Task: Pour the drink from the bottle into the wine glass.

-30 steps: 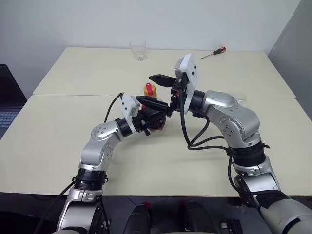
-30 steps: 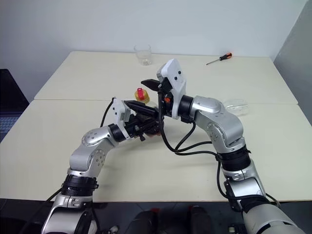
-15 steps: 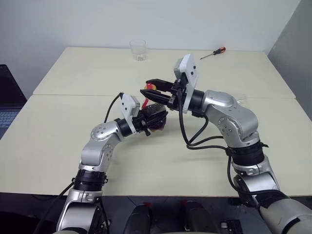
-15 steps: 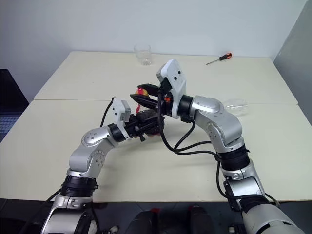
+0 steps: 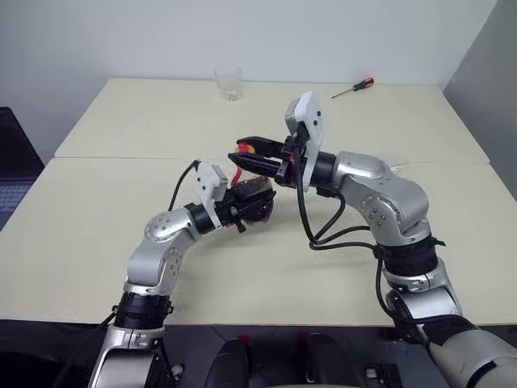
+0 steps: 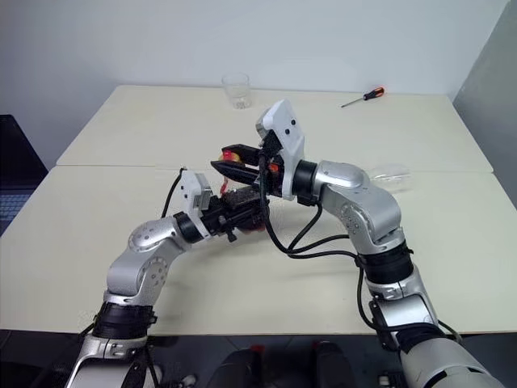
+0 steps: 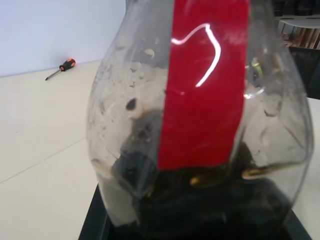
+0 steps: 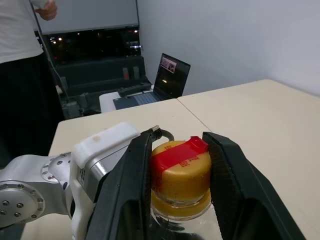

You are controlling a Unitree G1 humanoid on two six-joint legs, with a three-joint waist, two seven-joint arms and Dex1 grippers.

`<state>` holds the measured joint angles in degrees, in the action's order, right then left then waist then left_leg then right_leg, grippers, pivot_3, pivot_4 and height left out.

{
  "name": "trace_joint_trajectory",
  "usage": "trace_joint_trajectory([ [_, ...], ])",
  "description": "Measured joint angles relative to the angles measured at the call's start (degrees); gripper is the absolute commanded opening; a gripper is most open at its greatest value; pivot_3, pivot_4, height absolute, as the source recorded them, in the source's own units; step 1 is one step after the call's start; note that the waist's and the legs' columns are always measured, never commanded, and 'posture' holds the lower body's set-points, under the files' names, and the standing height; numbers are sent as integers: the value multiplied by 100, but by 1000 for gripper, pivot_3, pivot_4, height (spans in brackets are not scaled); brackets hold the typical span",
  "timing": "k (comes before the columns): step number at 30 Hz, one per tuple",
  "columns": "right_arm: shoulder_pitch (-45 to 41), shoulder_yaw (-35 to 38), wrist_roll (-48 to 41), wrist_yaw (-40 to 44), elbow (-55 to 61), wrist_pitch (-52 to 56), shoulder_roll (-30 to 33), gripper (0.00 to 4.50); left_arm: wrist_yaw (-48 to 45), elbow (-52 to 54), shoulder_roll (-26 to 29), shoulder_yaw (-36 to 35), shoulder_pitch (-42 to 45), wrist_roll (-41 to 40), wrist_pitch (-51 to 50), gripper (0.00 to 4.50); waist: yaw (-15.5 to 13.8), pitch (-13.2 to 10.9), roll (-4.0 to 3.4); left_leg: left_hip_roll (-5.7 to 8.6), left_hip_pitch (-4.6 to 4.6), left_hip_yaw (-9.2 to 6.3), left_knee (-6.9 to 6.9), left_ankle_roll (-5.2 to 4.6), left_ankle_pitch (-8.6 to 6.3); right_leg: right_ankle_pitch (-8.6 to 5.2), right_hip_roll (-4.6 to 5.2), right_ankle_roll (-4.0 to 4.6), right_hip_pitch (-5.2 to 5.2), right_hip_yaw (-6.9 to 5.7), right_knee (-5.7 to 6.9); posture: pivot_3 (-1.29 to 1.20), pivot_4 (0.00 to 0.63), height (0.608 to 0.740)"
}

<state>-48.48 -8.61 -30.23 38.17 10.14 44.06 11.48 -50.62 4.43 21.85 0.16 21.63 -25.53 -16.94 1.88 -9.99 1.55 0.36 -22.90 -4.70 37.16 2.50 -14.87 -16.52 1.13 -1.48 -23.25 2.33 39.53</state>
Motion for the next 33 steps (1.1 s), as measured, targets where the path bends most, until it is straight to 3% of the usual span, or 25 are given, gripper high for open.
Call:
trace_joint_trajectory([
  [7, -133, 89, -262, 173, 111, 188, 125, 1252, 6, 301, 50, -25, -99, -115, -58, 1660, -1, 0, 0, 1, 0, 1, 0, 0, 0, 0, 0, 0, 0, -1, -1, 0, 150, 740],
  [16, -133, -66, -142, 1650, -262, -802, 616, 1252, -132, 409, 55, 136, -72, -142, -60, 1660, 1, 0, 0, 1, 1, 2, 0, -1, 0, 0, -3, 0, 1, -1, -1, 0, 150, 740],
  [24, -184, -315, 177, 2874, -1023, -1864, 672, 1252, -253, 519, 140, 290, -239, -161, -287, 1660, 4, 0, 0, -1, 2, 3, 0, -1, 0, 0, -2, 0, 1, 0, -2, 0, 150, 740],
  [33, -417, -347, 302, 3323, -1622, -2363, 556, 1252, -127, 681, 167, 260, -333, -171, -402, 1660, -3, 0, 0, -1, 2, 0, 1, 0, 0, 0, 0, 0, 2, -2, -2, 0, 150, 740],
])
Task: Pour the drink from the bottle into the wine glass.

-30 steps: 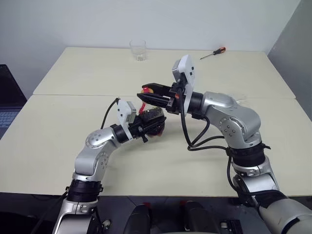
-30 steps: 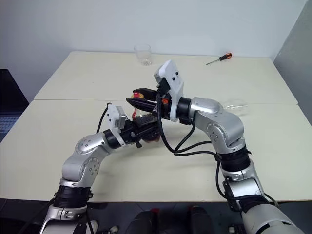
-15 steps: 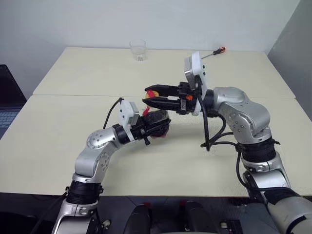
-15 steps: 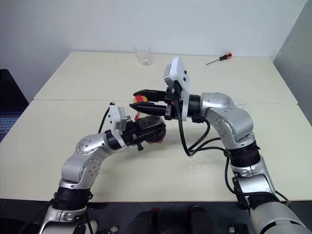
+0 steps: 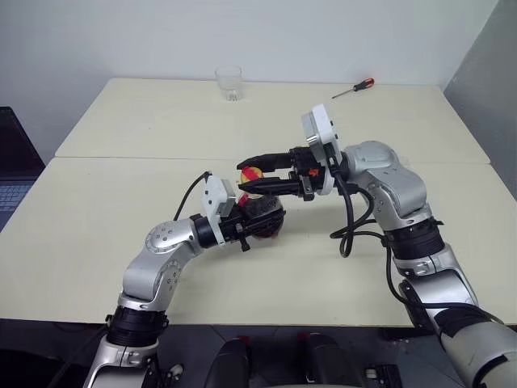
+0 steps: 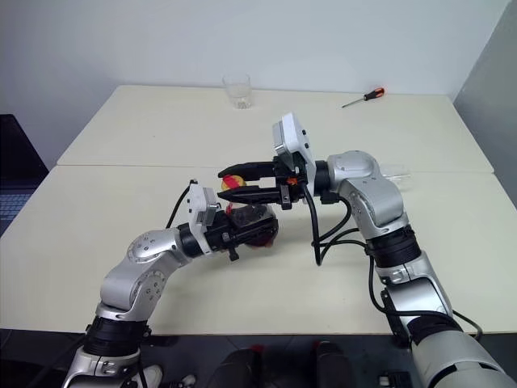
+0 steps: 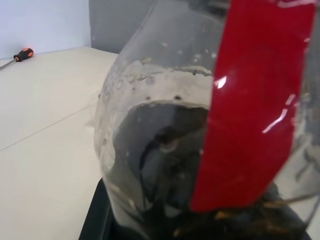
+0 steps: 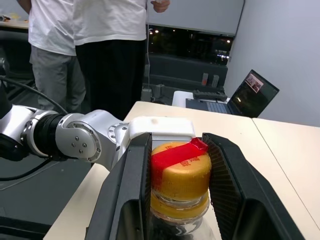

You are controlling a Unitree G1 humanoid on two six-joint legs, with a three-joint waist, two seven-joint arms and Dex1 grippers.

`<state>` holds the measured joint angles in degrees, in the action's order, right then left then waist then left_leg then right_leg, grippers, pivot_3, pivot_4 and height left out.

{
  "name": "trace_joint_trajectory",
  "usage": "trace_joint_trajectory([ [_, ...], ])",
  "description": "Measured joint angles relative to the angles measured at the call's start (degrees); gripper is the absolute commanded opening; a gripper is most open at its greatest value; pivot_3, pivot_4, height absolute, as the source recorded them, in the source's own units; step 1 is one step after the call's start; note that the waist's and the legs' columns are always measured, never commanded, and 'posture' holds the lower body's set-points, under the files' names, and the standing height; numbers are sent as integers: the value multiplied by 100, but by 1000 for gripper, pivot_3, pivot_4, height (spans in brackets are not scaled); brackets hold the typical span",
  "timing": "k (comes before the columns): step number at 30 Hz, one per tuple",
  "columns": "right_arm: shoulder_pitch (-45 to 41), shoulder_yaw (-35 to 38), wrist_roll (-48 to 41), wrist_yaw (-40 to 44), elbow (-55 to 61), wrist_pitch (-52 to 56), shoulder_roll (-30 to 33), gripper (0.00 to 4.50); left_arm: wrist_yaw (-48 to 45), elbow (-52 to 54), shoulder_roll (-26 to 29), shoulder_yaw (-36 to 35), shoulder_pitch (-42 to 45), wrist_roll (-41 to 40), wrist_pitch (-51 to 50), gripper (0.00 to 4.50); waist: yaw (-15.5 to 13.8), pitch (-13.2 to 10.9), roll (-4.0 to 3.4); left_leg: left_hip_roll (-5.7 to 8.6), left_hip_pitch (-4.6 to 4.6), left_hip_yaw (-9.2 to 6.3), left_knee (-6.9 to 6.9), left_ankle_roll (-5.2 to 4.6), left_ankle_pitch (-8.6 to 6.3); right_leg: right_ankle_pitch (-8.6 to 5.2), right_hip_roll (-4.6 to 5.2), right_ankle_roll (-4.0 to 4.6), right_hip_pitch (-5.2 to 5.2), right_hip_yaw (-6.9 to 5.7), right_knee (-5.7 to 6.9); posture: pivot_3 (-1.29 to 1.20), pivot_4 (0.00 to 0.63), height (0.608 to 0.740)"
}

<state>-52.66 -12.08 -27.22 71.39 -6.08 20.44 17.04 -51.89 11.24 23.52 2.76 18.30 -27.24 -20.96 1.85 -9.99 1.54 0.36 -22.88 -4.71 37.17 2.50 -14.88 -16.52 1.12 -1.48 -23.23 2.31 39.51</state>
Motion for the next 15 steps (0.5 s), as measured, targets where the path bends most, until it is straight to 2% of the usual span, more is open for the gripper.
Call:
trace_joint_trajectory([
  [9, -497, 192, 630, -158, -404, -1397, 45, 1252, 16, 11, 65, -77, -149, -77, -142, 1660, -9, -3, -3, 1, 0, 1, 0, 1, 0, 0, 2, 0, 1, 0, -3, 0, 150, 740],
  [15, -496, 236, 508, -184, -433, -847, 116, 1252, 1, -13, 69, -74, -118, -79, -141, 1660, -5, -3, -4, 0, 0, 1, 2, 1, 0, 0, 2, 1, 0, 1, 2, 0, 150, 740],
])
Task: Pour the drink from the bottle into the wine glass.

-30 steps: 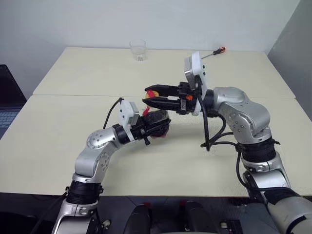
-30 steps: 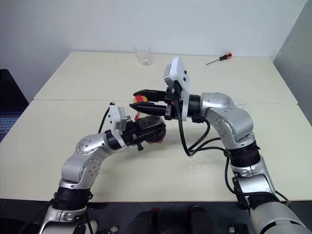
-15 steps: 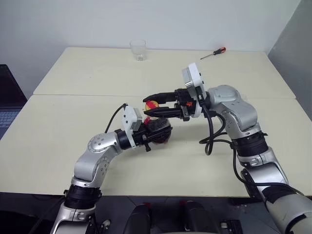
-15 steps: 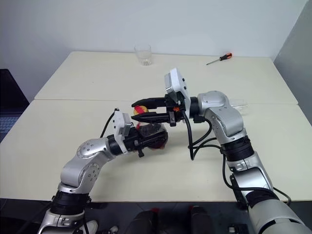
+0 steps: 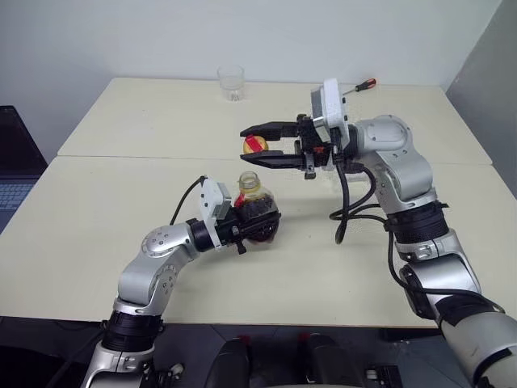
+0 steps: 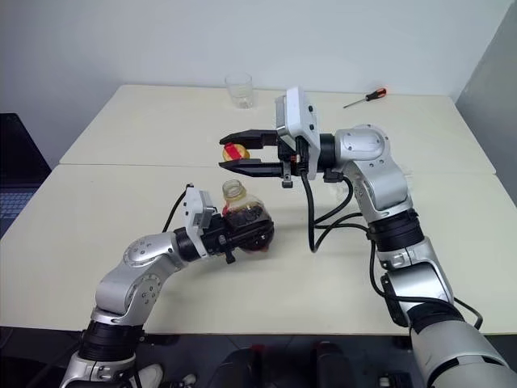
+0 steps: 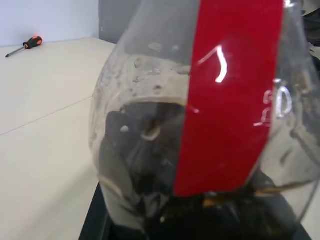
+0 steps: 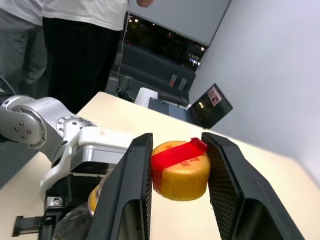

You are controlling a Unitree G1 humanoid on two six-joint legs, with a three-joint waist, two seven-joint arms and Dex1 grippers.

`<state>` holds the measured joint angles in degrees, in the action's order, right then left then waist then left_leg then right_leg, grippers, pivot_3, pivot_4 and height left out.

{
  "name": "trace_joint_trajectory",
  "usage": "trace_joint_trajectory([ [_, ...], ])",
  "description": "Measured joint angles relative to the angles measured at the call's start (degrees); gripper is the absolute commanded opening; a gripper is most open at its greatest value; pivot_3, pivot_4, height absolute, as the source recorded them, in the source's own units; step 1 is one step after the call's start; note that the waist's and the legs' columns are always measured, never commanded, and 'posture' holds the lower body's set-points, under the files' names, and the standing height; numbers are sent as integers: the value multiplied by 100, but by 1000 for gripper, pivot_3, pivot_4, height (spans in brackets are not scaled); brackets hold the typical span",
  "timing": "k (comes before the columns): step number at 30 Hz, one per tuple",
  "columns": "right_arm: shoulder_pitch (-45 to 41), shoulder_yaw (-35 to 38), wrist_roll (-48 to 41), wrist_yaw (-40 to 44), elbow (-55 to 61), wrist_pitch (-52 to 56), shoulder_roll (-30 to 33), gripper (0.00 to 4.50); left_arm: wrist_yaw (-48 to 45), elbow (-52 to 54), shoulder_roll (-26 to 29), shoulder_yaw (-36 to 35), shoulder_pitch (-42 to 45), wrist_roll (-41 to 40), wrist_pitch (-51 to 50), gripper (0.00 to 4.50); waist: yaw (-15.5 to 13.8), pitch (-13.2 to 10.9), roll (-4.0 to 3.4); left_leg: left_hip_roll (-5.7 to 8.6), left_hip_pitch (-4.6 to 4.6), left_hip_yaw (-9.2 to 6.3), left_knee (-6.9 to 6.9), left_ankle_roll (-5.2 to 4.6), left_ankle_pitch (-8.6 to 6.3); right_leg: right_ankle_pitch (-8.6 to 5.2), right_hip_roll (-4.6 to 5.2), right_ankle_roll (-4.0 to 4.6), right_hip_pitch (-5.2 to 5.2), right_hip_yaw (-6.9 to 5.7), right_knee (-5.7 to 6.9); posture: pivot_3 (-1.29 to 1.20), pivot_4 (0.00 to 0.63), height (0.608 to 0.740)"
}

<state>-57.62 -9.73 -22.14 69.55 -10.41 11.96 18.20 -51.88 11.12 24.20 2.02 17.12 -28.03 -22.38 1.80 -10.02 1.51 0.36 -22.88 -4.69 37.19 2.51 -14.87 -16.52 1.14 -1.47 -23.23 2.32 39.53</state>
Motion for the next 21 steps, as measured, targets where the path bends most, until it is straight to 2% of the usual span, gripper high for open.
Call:
trace_joint_trajectory([
  [10, 180, 502, -401, -555, 718, 1184, 547, 1252, 142, -15, 86, -151, 63, -3, -52, 1660, -3, 0, 0, 0, -1, 0, -1, -1, 0, 0, 0, 0, 0, 1, -2, 0, 150, 740],
  [16, 1055, 964, -560, -1433, 1764, 2094, 1111, 1252, 516, -31, 218, -540, 0, 26, -77, 1660, -13, 0, 0, 1, -2, 1, -1, -1, -1, 0, 1, 0, 1, 2, -3, 0, 150, 740],
  [21, 2277, 1298, -431, -2492, 2712, 2596, 1296, 1252, 973, -240, 185, -744, 85, 159, -59, 1660, -16, 0, 1, 2, -3, 2, 0, -1, 0, 0, 1, 0, 3, 2, -1, 0, 150, 740],
])
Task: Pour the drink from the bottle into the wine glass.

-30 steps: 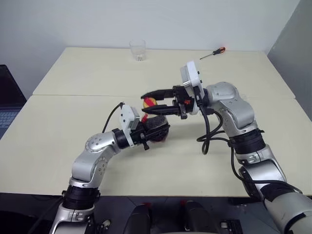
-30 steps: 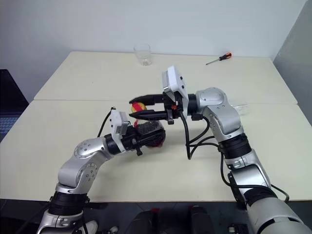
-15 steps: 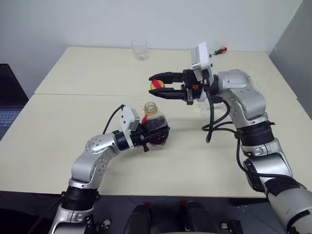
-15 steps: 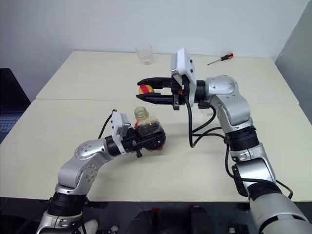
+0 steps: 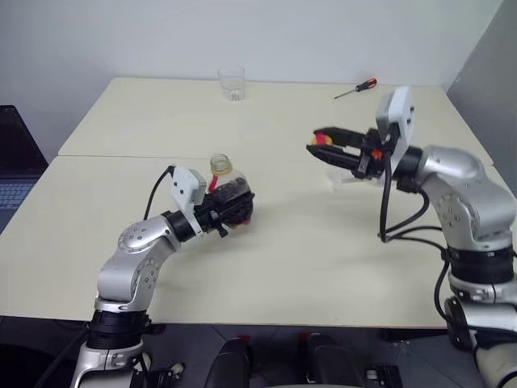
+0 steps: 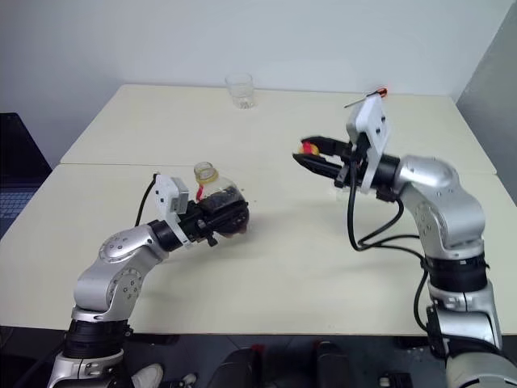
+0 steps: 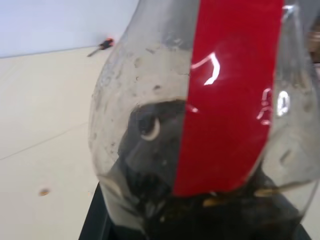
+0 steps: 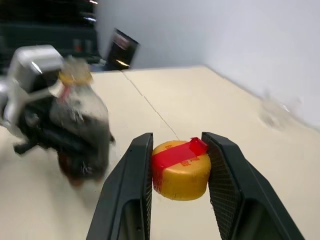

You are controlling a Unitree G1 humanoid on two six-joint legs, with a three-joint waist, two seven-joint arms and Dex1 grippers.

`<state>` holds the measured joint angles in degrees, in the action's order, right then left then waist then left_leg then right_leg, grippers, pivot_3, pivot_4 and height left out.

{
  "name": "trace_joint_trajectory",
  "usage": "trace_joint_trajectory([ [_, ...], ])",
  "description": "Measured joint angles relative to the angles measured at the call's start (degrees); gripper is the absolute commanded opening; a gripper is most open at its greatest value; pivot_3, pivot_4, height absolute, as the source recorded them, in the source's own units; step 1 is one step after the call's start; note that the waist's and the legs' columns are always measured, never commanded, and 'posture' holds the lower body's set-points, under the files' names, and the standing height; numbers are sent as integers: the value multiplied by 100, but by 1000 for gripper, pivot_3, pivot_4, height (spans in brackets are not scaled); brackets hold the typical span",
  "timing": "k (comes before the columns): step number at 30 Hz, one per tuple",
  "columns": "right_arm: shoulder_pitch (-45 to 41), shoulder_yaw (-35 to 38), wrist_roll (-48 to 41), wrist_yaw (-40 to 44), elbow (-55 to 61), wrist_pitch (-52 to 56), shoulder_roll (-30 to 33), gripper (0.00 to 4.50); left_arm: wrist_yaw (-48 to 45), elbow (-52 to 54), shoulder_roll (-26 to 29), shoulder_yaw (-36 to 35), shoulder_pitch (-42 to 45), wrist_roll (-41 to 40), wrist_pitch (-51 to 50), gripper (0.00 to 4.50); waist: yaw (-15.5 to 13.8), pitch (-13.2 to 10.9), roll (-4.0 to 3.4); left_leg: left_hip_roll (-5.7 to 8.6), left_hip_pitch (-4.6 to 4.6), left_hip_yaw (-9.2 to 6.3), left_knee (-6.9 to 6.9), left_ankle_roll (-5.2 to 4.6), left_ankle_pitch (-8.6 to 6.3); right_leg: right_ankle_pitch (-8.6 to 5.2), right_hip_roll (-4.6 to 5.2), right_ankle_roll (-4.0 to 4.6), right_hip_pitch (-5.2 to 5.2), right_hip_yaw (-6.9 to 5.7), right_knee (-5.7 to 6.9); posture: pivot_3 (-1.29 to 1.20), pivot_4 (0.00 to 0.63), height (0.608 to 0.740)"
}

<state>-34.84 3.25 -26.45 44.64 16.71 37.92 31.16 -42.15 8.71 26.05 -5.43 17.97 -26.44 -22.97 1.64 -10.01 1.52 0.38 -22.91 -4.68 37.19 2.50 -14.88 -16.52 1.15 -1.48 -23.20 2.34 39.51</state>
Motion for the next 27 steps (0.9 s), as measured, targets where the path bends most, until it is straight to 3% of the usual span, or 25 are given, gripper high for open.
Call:
trace_joint_trajectory([
  [6, 1593, 392, 314, -1300, 825, 441, -107, 1252, 455, -189, -206, -123, 118, 122, 206, 1660, -10, 2, 3, 1, 1, 1, -1, 0, 0, 0, 0, -1, 2, 2, -2, 0, 150, 740],
  [11, 2813, 473, 873, -2235, 826, 194, -645, 1252, 770, -531, -333, -182, 271, 232, 375, 1660, 2, 2, 3, -1, 5, 3, -2, 0, 0, -1, -7, -1, 1, 3, 4, 0, 150, 740],
  [17, 2964, 580, 1198, -3060, 402, -284, -1363, 1252, 1008, -635, -383, -202, 400, 273, 532, 1660, 16, 2, 2, -2, 9, 5, -6, 1, 1, -1, -10, -1, 1, 5, 5, 0, 150, 740],
  [27, 2960, 712, 1402, -3656, -248, -730, -1816, 1252, 1317, -648, -391, -396, 277, 301, 604, 1660, 8, 3, 2, 0, 9, 7, -6, 1, 1, -1, -9, -1, 2, 7, 4, 0, 150, 740],
])
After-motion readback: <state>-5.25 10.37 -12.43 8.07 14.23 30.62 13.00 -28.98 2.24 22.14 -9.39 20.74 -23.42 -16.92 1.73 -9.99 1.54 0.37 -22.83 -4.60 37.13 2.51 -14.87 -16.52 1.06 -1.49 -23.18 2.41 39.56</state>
